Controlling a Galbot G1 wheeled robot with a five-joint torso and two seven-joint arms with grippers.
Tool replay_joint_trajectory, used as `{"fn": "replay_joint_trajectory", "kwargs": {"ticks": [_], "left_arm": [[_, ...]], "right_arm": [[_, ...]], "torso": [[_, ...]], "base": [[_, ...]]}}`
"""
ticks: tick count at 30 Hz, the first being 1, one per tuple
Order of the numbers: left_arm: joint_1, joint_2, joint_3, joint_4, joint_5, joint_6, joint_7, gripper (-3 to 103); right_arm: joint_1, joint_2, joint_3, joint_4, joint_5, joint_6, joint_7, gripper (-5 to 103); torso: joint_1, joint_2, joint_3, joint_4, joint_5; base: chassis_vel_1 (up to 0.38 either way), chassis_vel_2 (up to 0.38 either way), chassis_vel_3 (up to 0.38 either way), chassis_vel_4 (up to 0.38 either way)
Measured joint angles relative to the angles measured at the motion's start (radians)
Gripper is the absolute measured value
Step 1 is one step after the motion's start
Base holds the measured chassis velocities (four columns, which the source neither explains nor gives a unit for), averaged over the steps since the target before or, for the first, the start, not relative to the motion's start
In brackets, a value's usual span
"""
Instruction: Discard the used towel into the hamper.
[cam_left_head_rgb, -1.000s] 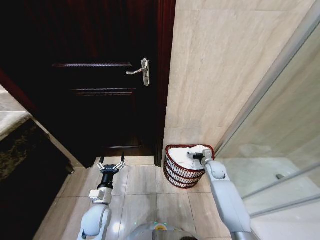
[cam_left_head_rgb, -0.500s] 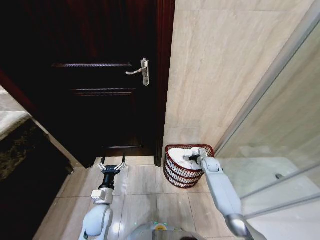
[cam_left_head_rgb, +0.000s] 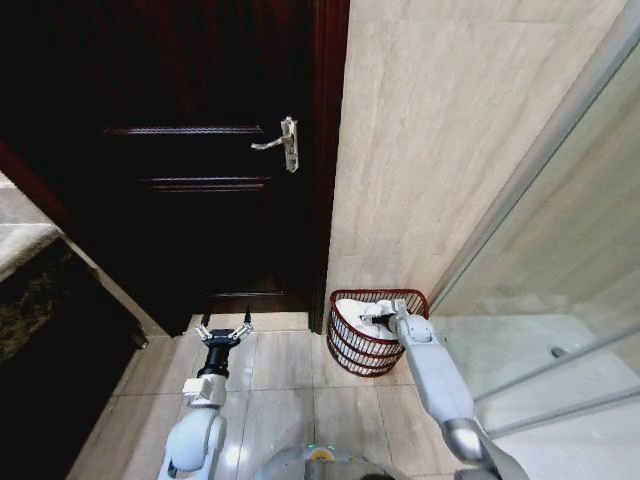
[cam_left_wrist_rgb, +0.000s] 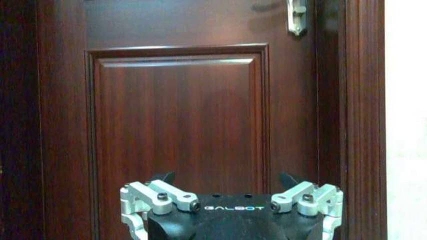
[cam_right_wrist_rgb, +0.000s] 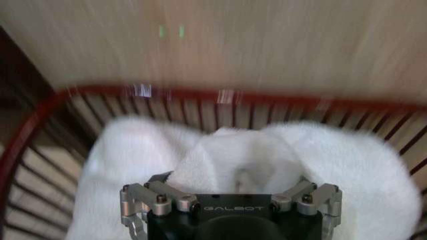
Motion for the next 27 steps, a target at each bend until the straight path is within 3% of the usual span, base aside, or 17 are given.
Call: {"fn": "replay_joint_trajectory", "kwargs": {"ticks": [4, 6, 7, 9, 10, 11, 12, 13, 14, 17, 21, 27], "left_arm": [[-0.001, 0.000, 0.003, -0.006, -0.003, 0.002, 0.000, 100], [-0.005, -0.002, 0.007, -0.010, -0.005, 0.002, -0.005, 100], [-0.005, -0.002, 0.007, -0.010, -0.006, 0.002, -0.006, 100], [0.000, -0.004, 0.011, -0.011, -0.014, -0.001, -0.012, 100], [0.000, -0.004, 0.011, -0.011, -0.014, -0.001, -0.012, 100], [0.004, -0.004, 0.013, -0.012, -0.019, -0.004, -0.016, 100], [0.007, -0.004, 0.014, -0.012, -0.023, -0.008, -0.018, 100], [0.013, -0.002, 0.014, -0.014, -0.031, -0.016, -0.021, 100], [0.013, -0.002, 0.014, -0.014, -0.031, -0.016, -0.021, 100], [0.030, -0.001, 0.015, -0.014, -0.068, -0.042, -0.024, 100], [0.048, 0.001, 0.020, -0.002, -0.093, -0.076, -0.025, 100], [0.057, 0.012, 0.013, 0.008, -0.093, -0.106, -0.020, 100]], "right_arm": [[-0.058, -0.024, 0.016, 0.132, 0.025, 0.032, 0.015, 100], [-0.153, -0.050, 0.033, 0.293, 0.100, 0.178, 0.027, 100], [-0.165, -0.052, 0.035, 0.312, 0.108, 0.200, 0.029, 100], [-0.266, -0.048, 0.053, 0.426, 0.157, 0.379, 0.033, 100], [-0.266, -0.048, 0.053, 0.426, 0.157, 0.379, 0.033, 100], [-0.303, -0.037, 0.060, 0.456, 0.154, 0.445, 0.033, 100], [-0.329, -0.026, 0.066, 0.474, 0.142, 0.490, 0.035, 100], [-0.382, 0.002, 0.075, 0.499, 0.097, 0.580, 0.046, 100], [-0.382, 0.002, 0.075, 0.499, 0.097, 0.580, 0.046, 100], [-0.495, 0.081, 0.089, 0.524, -0.048, 0.739, 0.130, 100], [-0.579, 0.134, 0.090, 0.573, -0.095, 0.774, 0.186, 100], [-0.656, 0.148, 0.094, 0.651, -0.112, 0.763, 0.192, 100]], "torso": [[0.000, 0.000, 0.000, -0.0002, -0.0002], [0.000, 0.000, 0.000, -0.0006, -0.0002], [0.000, 0.000, 0.000, -0.0008, -0.0003], [0.000, 0.000, 0.000, -0.0006, -0.0003], [0.000, 0.000, 0.000, -0.0006, -0.0003], [0.000, 0.000, 0.000, -0.0007, -0.0003], [0.000, 0.000, 0.000, -0.0005, -0.0003], [0.000, 0.000, 0.000, -0.0006, -0.0003], [0.000, 0.000, 0.000, -0.0006, -0.0003], [0.000, 0.000, 0.000, -0.0006, -0.0003], [0.000, 0.000, 0.000, -0.0006, -0.0006], [0.000, 0.000, 0.000, -0.0006, -0.0007]], "base": [[0.000, 0.000, 0.000, 0.000], [0.000, 0.000, 0.000, 0.000], [0.000, 0.000, 0.000, 0.000], [0.000, 0.000, 0.000, 0.000], [0.000, 0.000, 0.000, 0.000], [0.000, 0.000, 0.000, 0.000], [0.000, 0.000, 0.000, 0.000], [0.000, 0.000, 0.000, 0.000], [0.000, 0.000, 0.000, 0.000], [0.000, 0.000, 0.000, 0.000], [0.000, 0.000, 0.000, 0.000], [0.000, 0.000, 0.000, 0.000]]}}
